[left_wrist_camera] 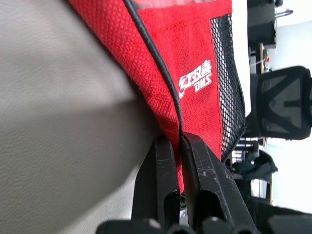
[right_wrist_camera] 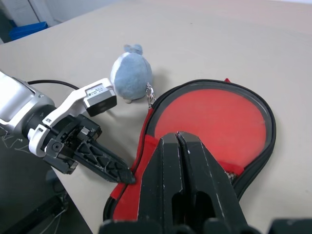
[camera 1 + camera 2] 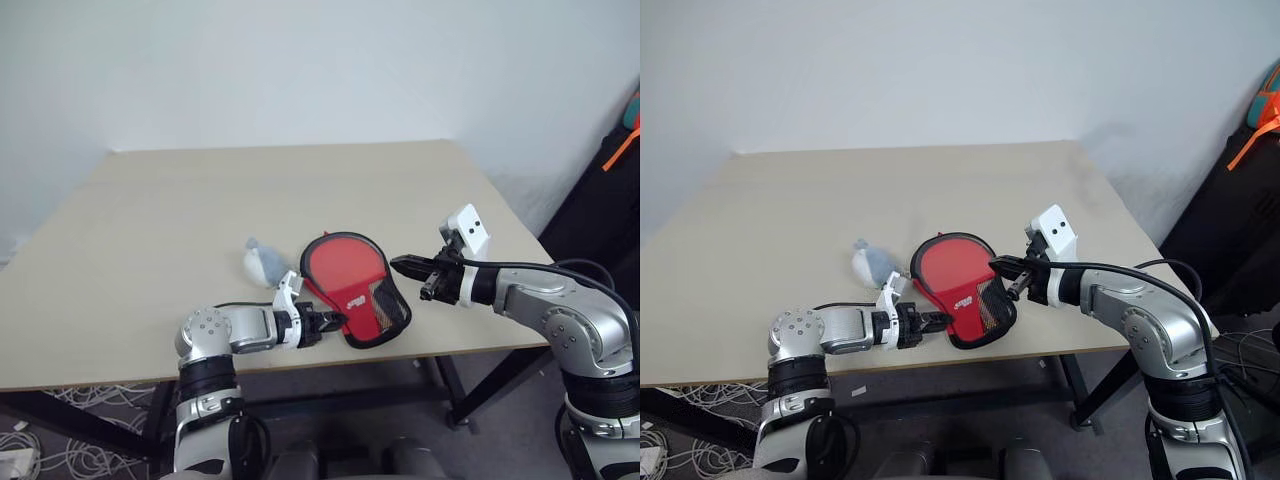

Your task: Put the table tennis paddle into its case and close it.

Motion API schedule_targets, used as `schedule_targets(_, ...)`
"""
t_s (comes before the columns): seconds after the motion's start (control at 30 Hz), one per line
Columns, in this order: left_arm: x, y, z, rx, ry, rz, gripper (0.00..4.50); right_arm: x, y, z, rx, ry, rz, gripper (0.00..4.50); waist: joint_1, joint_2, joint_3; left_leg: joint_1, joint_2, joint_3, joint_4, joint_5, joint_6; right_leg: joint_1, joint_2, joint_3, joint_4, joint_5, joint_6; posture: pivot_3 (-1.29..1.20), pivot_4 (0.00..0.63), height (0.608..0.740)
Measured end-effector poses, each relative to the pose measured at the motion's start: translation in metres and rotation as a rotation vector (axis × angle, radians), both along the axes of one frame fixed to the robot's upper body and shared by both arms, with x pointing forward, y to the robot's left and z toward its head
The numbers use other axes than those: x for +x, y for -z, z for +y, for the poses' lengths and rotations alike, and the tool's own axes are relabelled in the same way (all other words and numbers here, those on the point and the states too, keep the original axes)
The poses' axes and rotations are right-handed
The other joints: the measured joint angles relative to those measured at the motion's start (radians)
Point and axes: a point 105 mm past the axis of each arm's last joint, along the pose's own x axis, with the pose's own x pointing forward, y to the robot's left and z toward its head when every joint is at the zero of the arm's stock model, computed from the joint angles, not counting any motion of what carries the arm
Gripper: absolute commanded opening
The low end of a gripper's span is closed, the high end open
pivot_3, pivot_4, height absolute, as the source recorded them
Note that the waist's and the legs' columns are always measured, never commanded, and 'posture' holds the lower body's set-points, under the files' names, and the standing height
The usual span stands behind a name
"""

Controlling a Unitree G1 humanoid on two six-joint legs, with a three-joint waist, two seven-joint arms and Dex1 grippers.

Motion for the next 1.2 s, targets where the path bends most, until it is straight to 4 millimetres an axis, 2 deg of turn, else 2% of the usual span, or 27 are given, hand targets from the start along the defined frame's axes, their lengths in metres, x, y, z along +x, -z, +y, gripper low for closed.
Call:
schedule_targets(0.1,-0.003,-0.003,0.001,-0.006,0.038,-0.019,0.01,0.000,0.000,0.000,0.000,0.000,0.001,0.00,-0.001,0.000,0.000,-0.001,0.000,0.000,-0.001,0.000,0.000,-0.001,0.000,0.000,0.000,0.000,0.000,0.00,0.000,0.739)
schedule_targets(0.4,-0.049,-0.015,0.016,0.016,0.354,-0.039,0.01,0.000,0.001,0.001,-0.003,-0.004,0.006,0.00,-0.006,-0.010,0.006,-0.005,0.002,0.003,-0.013,0.002,0.004,-0.009,0.001,0.003,-0.001,-0.002,0.000,0.00,0.000,0.739)
schedule_targets(0.6,-0.073,-0.019,0.019,0.027,0.489,-0.019,0.01,-0.002,0.004,0.003,-0.007,-0.020,0.015,0.00,-0.005,-0.010,0.007,-0.007,0.002,0.004,-0.012,0.002,0.004,-0.011,0.000,0.003,-0.001,-0.003,-0.001,0.00,0.000,0.739)
schedule_targets(0.83,-0.082,-0.019,0.023,0.033,0.537,-0.011,0.01,-0.005,0.007,0.004,-0.027,-0.046,0.024,0.00,-0.005,-0.011,0.008,-0.007,0.002,0.005,-0.011,0.002,0.004,-0.011,0.000,0.004,-0.001,-0.003,-0.001,0.00,0.000,0.739)
schedule_targets(1.2,-0.081,-0.011,0.028,0.038,0.538,-0.027,0.01,-0.012,0.017,0.005,-0.087,-0.113,0.037,0.00,-0.004,-0.011,0.008,-0.006,0.002,0.005,-0.011,0.003,0.004,-0.011,0.000,0.004,0.000,-0.003,-0.002,0.00,0.000,0.739)
